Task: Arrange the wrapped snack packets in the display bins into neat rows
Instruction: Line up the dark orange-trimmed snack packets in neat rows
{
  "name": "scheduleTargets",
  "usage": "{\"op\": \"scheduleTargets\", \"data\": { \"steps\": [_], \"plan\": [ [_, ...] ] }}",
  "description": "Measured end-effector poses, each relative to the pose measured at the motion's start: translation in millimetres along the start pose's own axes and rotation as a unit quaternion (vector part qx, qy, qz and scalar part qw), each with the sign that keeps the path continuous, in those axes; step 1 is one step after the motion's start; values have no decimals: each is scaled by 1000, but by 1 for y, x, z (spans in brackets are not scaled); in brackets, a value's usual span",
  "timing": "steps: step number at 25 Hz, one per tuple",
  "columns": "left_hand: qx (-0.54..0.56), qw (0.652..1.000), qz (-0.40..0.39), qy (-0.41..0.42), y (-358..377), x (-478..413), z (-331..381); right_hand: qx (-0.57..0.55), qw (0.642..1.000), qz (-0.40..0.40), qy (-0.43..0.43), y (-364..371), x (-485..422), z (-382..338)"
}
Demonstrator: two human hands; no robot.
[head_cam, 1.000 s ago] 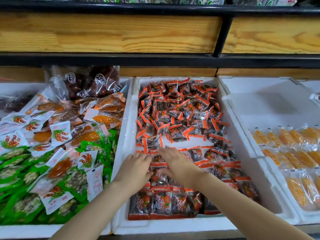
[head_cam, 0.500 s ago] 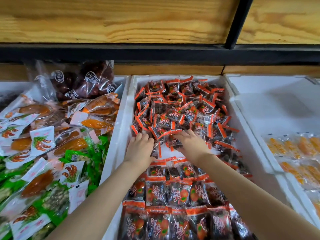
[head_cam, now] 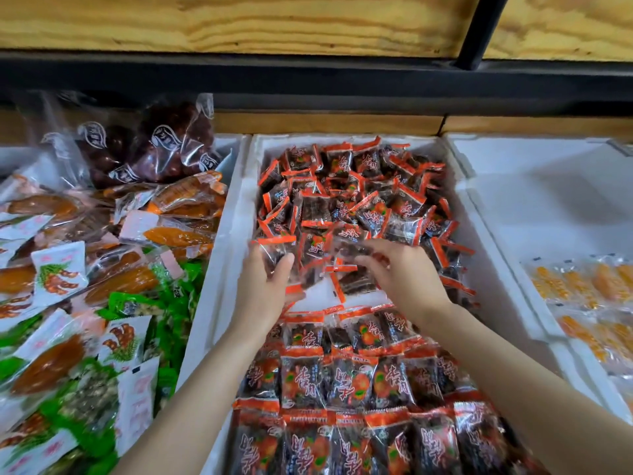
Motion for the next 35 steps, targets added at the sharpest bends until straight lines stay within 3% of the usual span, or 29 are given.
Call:
{"op": "scheduleTargets", "data": {
  "steps": [2, 5, 8, 10, 13, 15, 17, 24, 31, 35],
  "plan": [
    [157, 979, -91, -96, 12, 11, 2, -17, 996, 57, -63, -2, 10, -14],
    [356, 915, -148, -117, 20, 19, 11, 57, 989, 7, -135, 23, 24, -30],
    [322, 936, -97, -107, 15, 17, 8, 54, 978, -100, -174, 38, 32, -34],
    [282, 950, -67, -116, 10, 14, 1, 31, 973, -126, -189, 33, 27, -32],
    [272, 956, -53, -94, 3, 12, 1, 34, 990, -116, -75, 28, 8, -16],
    [249, 964, -48, -85, 0, 13, 3, 107, 975, -196, 18, 38, 0, -2],
    [224, 970, -38, -80, -3, 14, 4, 132, 959, -249, 42, 49, -3, 2],
    [243, 967, 2, -73, -12, 10, 1, 158, 951, -254, 79, 68, -7, -11],
    [280, 957, 21, -65, -15, 15, 7, -29, 957, -200, 207, 55, -17, -3],
    [266, 962, 12, -57, -15, 13, 5, -34, 940, -231, 249, 51, -9, -5]
  ]
}}
Point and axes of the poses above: each hand's wrist, its own x-axis away from the middle knuckle, its own y-axis out of the palm, z = x × y, the point moved 2 cm from there along -x, towards the middle knuckle, and after that the axes turned 14 degrees about -x, right-handed, at the moved point
